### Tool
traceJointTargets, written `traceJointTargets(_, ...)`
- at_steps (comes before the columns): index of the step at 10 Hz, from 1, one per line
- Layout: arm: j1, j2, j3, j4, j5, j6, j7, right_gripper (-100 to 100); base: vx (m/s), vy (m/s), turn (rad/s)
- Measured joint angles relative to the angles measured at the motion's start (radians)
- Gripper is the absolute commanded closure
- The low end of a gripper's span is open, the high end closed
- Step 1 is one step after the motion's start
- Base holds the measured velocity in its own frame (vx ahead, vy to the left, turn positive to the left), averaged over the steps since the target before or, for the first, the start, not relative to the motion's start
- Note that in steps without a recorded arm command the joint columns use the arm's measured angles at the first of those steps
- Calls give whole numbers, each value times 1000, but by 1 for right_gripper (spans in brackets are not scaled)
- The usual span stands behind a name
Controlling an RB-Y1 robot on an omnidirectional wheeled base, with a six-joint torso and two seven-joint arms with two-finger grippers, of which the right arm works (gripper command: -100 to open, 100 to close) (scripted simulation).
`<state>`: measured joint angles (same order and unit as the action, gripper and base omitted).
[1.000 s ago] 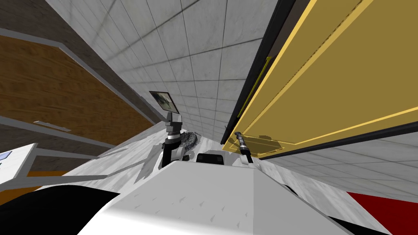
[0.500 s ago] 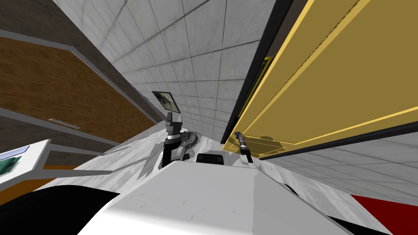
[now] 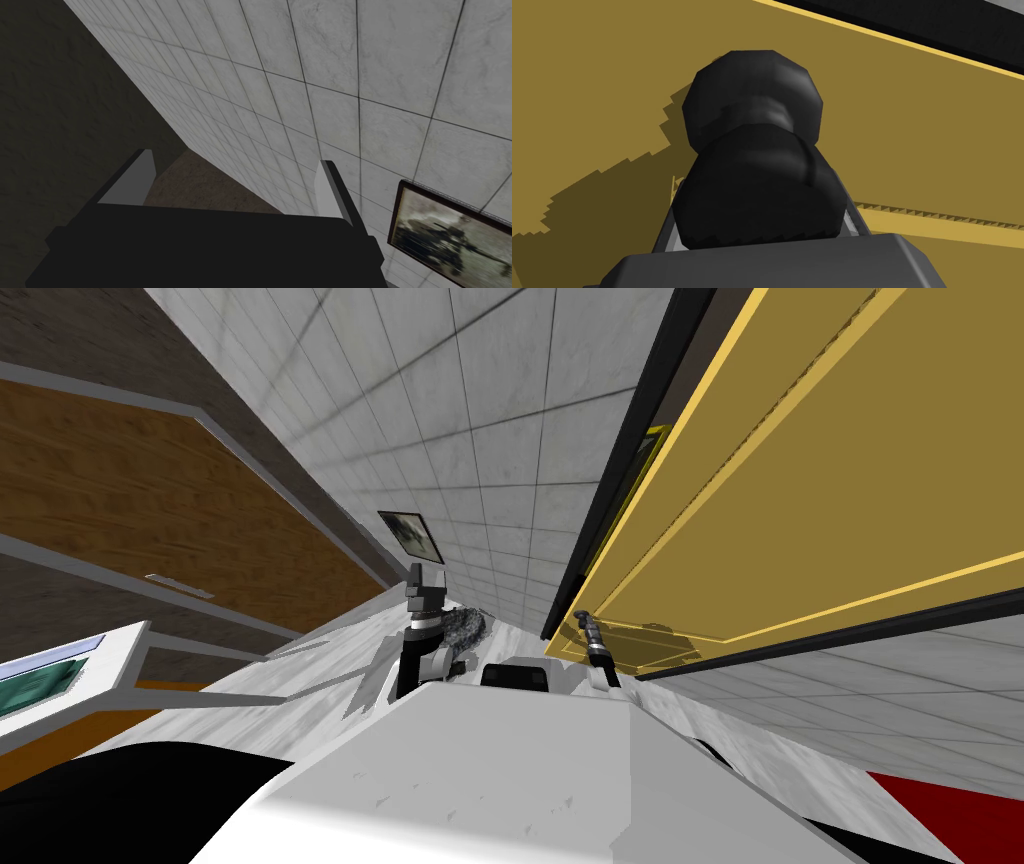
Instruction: Pull the door open
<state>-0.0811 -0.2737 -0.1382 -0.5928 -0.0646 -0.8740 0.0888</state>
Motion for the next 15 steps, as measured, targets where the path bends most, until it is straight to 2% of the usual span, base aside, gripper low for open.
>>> traceJointTargets(2, 8, -1, 9, -18, -21, 9, -51, 100, -46, -19, 48)
traceJointTargets(5, -11, -4, 20, 25, -41, -12, -120, 100, -40, -17, 40)
traceJointTargets(7, -5, -5, 27, 15, -55, -7, -163, 100, -34, -5, 22)
traceJointTargets(8, 13, -6, 31, -17, -64, 8, -186, 100, -29, -13, 18)
traceJointTargets(10, -2, -9, 38, 8, -78, 2, -228, 100, -35, -19, 52)
traceJointTargets(11, 8, -7, 40, -10, -83, 10, -244, 100, -36, -16, 26)
traceJointTargets(12, -8, -9, 45, 16, -91, 0, -267, 100, -31, -11, 29)
traceJointTargets(13, 4, -9, 48, 1, -96, 2, -286, 100, -42, -10, 49)
traceJointTargets(15, -18, -15, 56, 37, -110, -7, -334, 100, -23, -7, 15)
